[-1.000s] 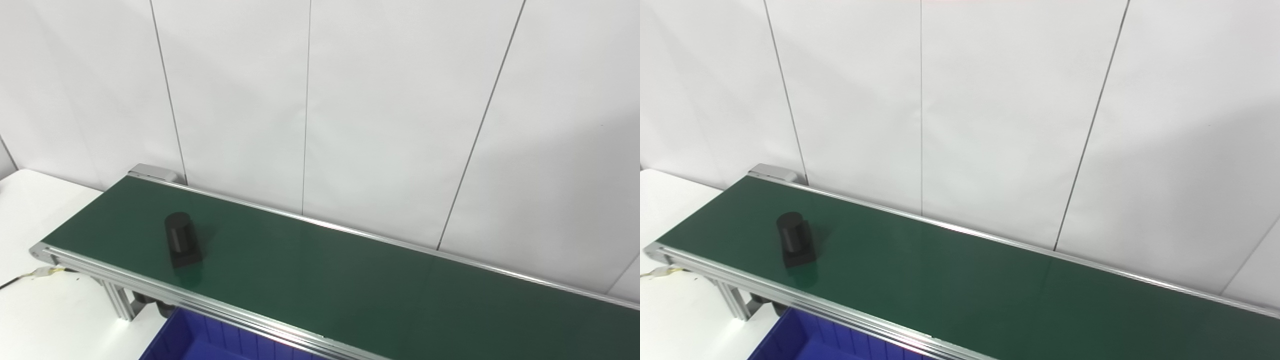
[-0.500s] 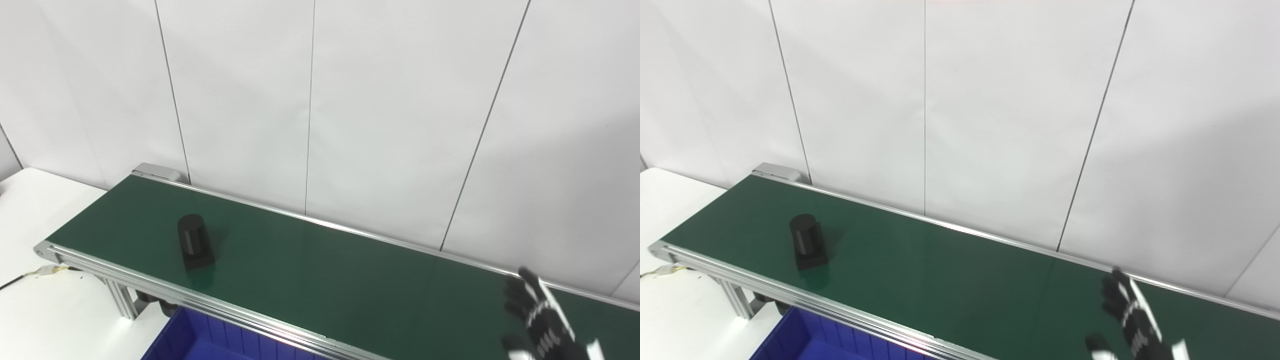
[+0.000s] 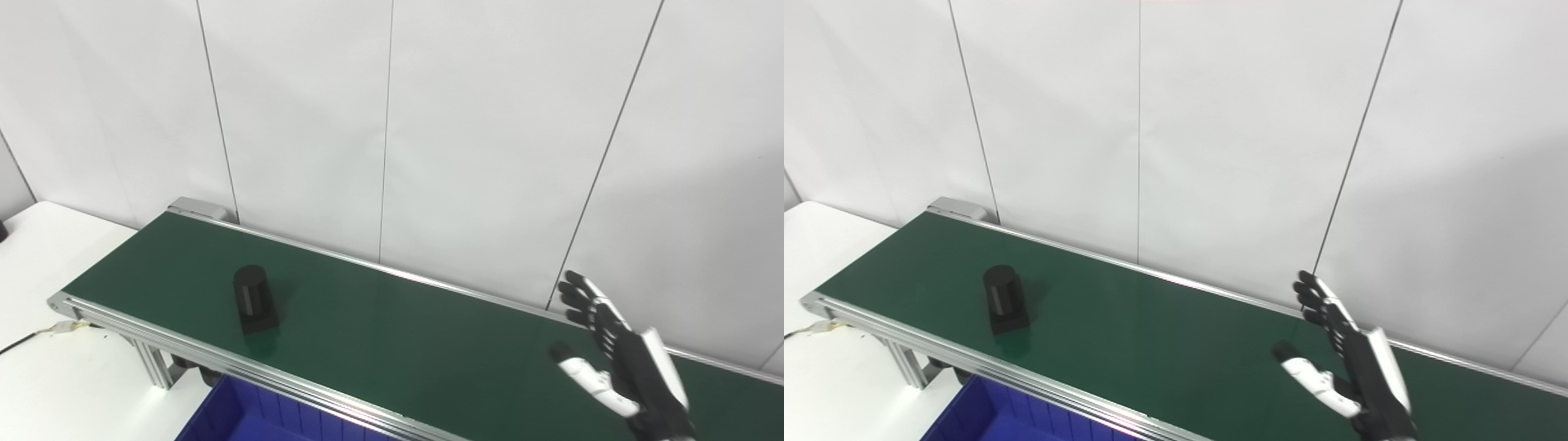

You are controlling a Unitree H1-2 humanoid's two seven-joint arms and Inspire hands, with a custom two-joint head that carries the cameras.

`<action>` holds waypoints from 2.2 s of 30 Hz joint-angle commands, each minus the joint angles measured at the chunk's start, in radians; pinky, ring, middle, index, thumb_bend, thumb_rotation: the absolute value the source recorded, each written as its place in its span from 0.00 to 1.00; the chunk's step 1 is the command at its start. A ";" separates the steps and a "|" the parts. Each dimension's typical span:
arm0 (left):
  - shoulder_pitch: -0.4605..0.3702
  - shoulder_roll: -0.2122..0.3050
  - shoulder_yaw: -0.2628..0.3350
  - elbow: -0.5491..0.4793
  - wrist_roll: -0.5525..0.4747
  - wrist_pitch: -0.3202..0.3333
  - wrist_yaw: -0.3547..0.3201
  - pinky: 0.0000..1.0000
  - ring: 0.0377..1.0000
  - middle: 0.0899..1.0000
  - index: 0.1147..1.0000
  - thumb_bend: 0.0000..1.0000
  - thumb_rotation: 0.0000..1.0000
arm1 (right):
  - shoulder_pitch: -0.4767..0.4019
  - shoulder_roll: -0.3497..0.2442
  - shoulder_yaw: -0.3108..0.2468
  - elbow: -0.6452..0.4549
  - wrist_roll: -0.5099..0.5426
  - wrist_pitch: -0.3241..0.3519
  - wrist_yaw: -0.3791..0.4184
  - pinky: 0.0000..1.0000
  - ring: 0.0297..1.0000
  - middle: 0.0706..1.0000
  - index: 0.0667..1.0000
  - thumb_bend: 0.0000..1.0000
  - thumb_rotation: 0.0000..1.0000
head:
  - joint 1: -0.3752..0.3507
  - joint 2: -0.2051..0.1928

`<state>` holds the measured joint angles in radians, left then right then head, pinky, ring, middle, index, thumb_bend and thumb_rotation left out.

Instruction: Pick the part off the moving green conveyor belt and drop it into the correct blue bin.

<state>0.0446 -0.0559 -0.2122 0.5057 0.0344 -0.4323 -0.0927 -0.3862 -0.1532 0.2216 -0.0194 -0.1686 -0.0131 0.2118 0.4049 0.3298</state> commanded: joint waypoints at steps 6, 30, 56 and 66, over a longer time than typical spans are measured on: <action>-0.032 -0.010 -0.005 -0.004 -0.001 -0.038 0.004 0.67 0.74 0.77 0.74 0.99 0.29 | -0.156 0.044 0.034 0.190 -0.043 -0.132 -0.017 0.79 0.85 0.86 0.87 0.74 0.53 | 0.001 0.000; -0.016 -0.010 -0.013 -0.015 0.010 -0.037 0.018 0.67 0.74 0.77 0.74 1.00 0.31 | -0.272 0.130 0.078 0.483 -0.104 -0.212 -0.047 0.83 0.85 0.85 0.86 0.77 0.52 | -0.009 0.013; -0.026 -0.018 -0.060 0.001 0.032 -0.038 0.056 0.70 0.75 0.77 0.75 1.00 0.32 | -0.449 0.245 0.099 0.957 -0.140 -0.351 -0.094 0.82 0.86 0.86 0.88 0.85 0.48 | 0.012 0.021; -0.031 -0.028 -0.078 0.016 0.034 -0.038 0.070 0.70 0.74 0.77 0.75 1.00 0.31 | -0.492 0.275 0.120 1.031 -0.176 -0.384 -0.128 0.82 0.85 0.84 0.88 0.85 0.50 | 0.021 0.021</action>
<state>0.0331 -0.0571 -0.2719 0.5246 0.0563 -0.4383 -0.0243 -0.8220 0.1063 0.3399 1.0274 -0.3454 -0.3450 0.1011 0.4264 0.3497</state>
